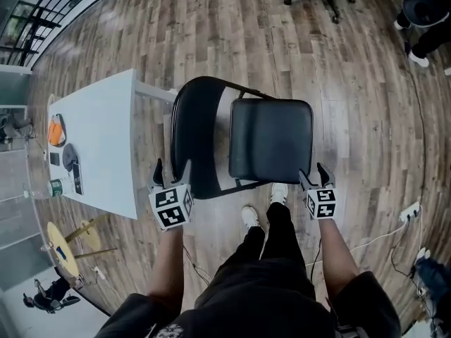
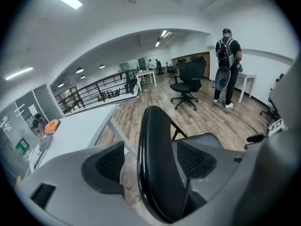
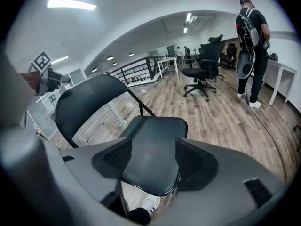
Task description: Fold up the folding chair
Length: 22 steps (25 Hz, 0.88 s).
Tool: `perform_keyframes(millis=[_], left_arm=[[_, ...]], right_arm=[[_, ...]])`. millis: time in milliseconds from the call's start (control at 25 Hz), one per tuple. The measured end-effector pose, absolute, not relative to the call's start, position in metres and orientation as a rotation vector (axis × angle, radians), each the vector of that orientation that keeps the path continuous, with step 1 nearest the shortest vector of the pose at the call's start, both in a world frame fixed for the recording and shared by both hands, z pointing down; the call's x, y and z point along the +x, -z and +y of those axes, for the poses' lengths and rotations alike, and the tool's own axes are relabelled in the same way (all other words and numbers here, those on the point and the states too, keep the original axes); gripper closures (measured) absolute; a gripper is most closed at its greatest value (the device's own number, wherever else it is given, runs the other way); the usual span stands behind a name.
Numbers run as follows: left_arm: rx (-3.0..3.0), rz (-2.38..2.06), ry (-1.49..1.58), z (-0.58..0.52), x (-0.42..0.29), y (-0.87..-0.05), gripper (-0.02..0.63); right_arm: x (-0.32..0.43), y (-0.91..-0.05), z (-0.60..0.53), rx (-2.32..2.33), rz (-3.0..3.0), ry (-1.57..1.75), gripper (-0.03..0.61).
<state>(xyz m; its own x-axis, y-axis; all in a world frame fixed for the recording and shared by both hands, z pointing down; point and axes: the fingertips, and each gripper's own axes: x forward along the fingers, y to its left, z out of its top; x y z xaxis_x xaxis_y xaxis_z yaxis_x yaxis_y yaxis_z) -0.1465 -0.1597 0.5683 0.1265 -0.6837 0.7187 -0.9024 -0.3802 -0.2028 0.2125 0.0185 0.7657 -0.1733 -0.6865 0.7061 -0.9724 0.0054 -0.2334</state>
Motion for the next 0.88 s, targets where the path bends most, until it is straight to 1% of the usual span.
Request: perform_keyframes(millis=[280,440,560,720,880], left_arm=[[2.007,-1.347,-1.043,-0.169,-0.161,-0.623,0.275],[2.015,-1.285,-1.132,-0.167,-0.157,-0.652,0.276],[1.982,-1.258,-1.177,-0.161,-0.162,-0.67,0.275],[1.99,-1.236,-1.134,-0.166,-0.164,-0.682,0.276],[2.013,-1.15,-1.126,-0.165,-0.158,-0.69,0.272]], right_arm=[[0.237,-0.868,0.026,1.606,-1.801,-1.283,0.284],[0.247,-0.921,0.026,1.575,-1.8,-1.377,0.281],[0.244,-0.952,0.033,1.518,-1.818,-1.455,0.282],[0.245,-0.994,0.032,1.493,-1.814,-1.545,0.275],[0.249,-1.022,0.037,1.492,-1.813,-1.755,0.262]])
